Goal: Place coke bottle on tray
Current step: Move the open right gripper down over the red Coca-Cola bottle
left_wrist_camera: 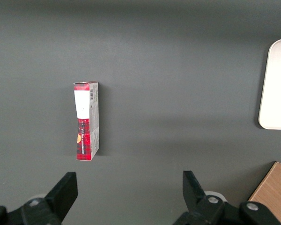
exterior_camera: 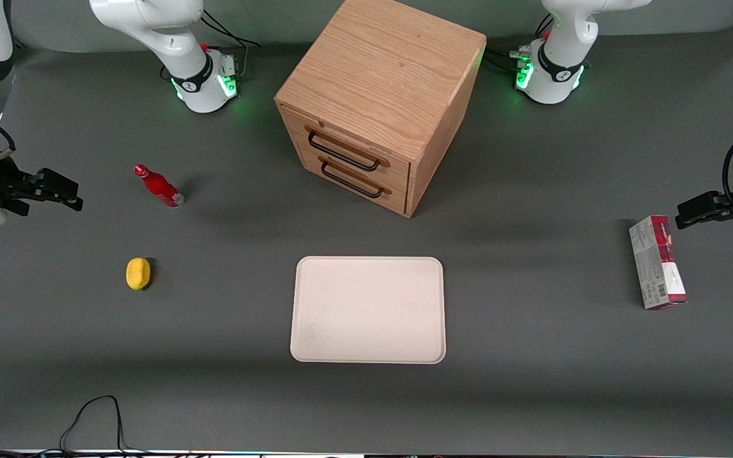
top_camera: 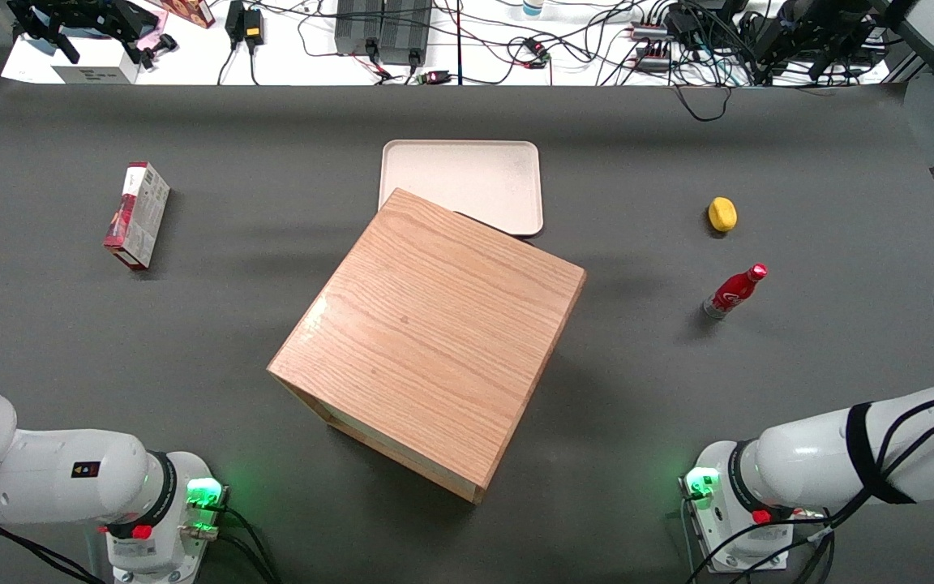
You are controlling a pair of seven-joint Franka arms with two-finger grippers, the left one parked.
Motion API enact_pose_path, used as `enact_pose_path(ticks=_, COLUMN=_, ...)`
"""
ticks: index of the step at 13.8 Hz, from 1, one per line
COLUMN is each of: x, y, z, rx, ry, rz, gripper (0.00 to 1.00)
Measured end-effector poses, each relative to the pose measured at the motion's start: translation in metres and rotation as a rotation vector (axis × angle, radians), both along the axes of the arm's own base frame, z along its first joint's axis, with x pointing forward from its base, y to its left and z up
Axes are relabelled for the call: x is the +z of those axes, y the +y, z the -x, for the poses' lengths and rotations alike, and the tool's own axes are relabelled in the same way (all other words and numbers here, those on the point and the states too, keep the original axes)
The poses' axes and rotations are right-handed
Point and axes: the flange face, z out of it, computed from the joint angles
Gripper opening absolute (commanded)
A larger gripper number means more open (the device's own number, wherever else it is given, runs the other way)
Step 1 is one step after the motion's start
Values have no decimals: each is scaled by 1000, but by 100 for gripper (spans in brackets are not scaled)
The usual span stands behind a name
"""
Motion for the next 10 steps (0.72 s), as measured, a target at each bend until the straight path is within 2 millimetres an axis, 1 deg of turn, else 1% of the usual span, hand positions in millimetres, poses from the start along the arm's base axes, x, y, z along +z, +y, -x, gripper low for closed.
enact_pose_path(ticks=4, x=-1, y=-5, z=0, rx=2, ry=3, rz=0, gripper=100)
enact_pose_path(ticks=5, x=-1, y=-9, z=2, rx=-4, ry=15, rz=0, gripper=100)
enact_pose_path(ticks=7, x=-4, y=-25, z=8, rx=-24, ry=50, rz=-1, gripper=100)
enact_pose_path(ticks=9, x=-5, y=-45, z=25, rx=-44, ry=69, rz=-8, gripper=100)
enact_pose_path(ticks=10, x=-6, y=-52, z=40, rx=-51, ry=75, rz=-15, gripper=100)
